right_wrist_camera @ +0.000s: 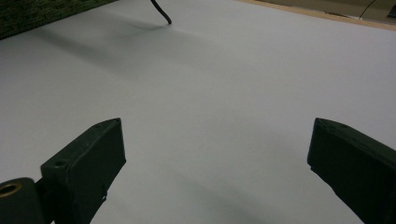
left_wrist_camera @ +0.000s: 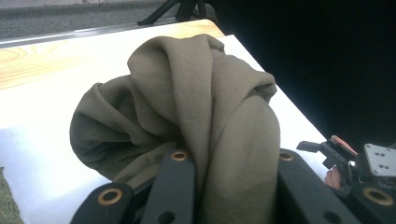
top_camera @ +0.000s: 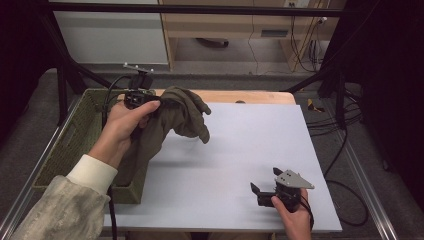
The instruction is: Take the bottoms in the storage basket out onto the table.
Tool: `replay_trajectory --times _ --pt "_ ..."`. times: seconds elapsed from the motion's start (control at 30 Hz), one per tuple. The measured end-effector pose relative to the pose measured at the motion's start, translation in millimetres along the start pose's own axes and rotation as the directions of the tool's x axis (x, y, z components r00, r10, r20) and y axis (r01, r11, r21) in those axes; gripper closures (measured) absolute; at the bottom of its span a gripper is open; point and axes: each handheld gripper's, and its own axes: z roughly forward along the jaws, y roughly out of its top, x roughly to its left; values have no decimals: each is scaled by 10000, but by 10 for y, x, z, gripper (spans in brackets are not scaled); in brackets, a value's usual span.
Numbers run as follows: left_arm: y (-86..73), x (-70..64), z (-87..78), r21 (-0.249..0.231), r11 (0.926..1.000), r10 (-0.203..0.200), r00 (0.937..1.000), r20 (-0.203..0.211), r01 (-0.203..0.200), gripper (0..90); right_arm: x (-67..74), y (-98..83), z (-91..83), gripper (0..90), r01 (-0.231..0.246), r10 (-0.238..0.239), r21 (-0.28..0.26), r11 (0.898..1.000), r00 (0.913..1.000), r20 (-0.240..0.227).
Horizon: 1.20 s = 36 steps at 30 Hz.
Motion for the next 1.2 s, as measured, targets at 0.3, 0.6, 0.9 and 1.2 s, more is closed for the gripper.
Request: replay_trajectory --times 0.3,0.6,0.9,1.2 --pt "-6 -13 40 41 10000 8 10000 25 -8 786 2 1 0 45 3 -3 -15 10000 10000 -8" --pt "-12 -40 117 144 9999 35 10000 84 -36 785 -1 1 -4 45 0 0 -27 10000 10000 -8" --pt "-10 -72 166 141 9999 44 9999 97 -45 785 -1 2 -7 45 -20 20 -37 10000 10000 -14" --pt "-10 -107 195 165 9998 56 9999 140 -58 785 2 3 -5 46 -26 26 -20 10000 10000 -59"
